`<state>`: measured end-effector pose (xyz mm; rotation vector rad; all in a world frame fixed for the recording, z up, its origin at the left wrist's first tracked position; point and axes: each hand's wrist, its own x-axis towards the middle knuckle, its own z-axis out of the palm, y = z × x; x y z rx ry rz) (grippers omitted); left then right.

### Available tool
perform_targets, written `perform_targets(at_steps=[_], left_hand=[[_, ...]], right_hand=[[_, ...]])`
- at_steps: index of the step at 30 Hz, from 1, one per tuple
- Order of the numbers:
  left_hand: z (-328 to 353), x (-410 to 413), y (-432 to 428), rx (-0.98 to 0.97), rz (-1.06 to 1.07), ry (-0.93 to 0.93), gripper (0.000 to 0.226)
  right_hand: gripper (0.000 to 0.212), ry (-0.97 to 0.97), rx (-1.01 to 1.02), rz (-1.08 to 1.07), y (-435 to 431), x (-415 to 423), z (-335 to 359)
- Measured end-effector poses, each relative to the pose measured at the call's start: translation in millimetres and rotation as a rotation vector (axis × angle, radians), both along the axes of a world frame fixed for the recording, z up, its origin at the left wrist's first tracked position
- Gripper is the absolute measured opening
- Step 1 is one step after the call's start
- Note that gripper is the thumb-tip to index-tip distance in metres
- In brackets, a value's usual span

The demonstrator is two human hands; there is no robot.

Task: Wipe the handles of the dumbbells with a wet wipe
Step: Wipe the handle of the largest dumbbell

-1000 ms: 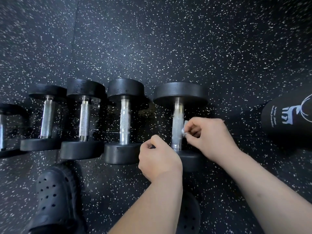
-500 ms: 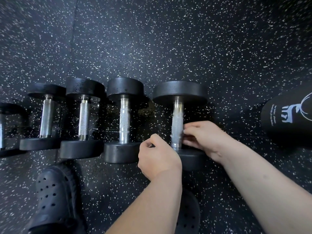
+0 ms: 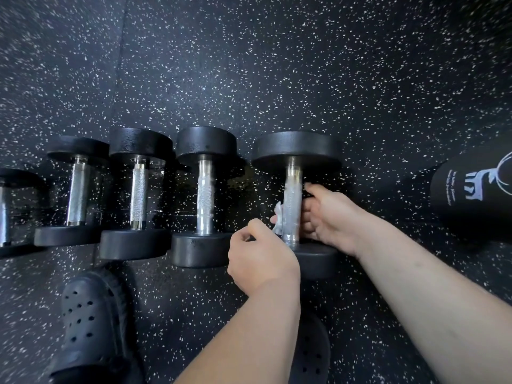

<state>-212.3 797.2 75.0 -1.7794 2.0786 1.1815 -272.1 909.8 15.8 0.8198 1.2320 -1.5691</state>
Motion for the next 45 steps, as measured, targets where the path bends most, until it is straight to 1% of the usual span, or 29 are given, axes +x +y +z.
perform_targets(at_steps=[3,8,9,13,15,18,20,24,26,30,32,34,38,40,42,43,45], left_hand=[[-1,0,0,-0.007,0.0,0.001,0.039],[0,0,1,-0.013,0.0,-0.001,0.039],[0,0,1,-0.014,0.0,-0.001,0.038],[-1,0,1,-0.014,0.006,-0.001,0.038],[-1,0,1,-0.015,0.007,0.002,0.039],[-2,0,1,-0.019,0.006,0.002,0.041],[-1,0,1,-0.016,0.006,0.003,0.04],[0,0,1,-0.018,0.003,0.003,0.039],[0,0,1,-0.017,0.009,0.006,0.038],[1,-1,0,-0.017,0.025,0.012,0.037],[1,0,0,-0.015,0.031,0.013,0.038],[0,-1,0,-0.014,0.036,0.018,0.038],[2,-1,-1,-0.013,0.035,0.018,0.036],[2,0,0,-0.013,0.033,0.017,0.035],[1,-1,0,-0.014,0.028,0.016,0.036],[1,-1,0,-0.016,0.026,0.014,0.036],[-1,-1,-1,-0.019,0.024,0.014,0.036]], right_hand=[[0.074,-0.007,0.013,-0.052,-2,-2,0],[0.073,0.078,0.166,-0.057,10,4,-8],[0.073,0.08,0.159,-0.057,12,4,-8],[0.074,0.059,0.018,0.006,2,3,-1],[0.072,0.066,0.014,0.002,-1,3,-1],[0.057,0.088,0.05,-0.06,3,10,-2],[0.044,0.145,0.103,-0.094,9,17,1],[0.025,0.288,0.168,-0.05,22,27,18],[0.024,0.376,0.184,-0.02,28,32,23],[0.022,0.589,0.319,0.109,27,33,29],[0.021,0.67,0.359,0.134,26,33,30],[0.021,0.773,0.403,0.203,28,33,28],[0.015,1.072,0.425,0.382,31,30,24],[0.012,1.236,0.487,0.561,27,25,23],[0.022,1.349,0.617,0.806,17,18,23],[0.025,1.376,0.662,0.895,12,14,23],[0.023,1.378,0.687,1.004,6,8,27]])
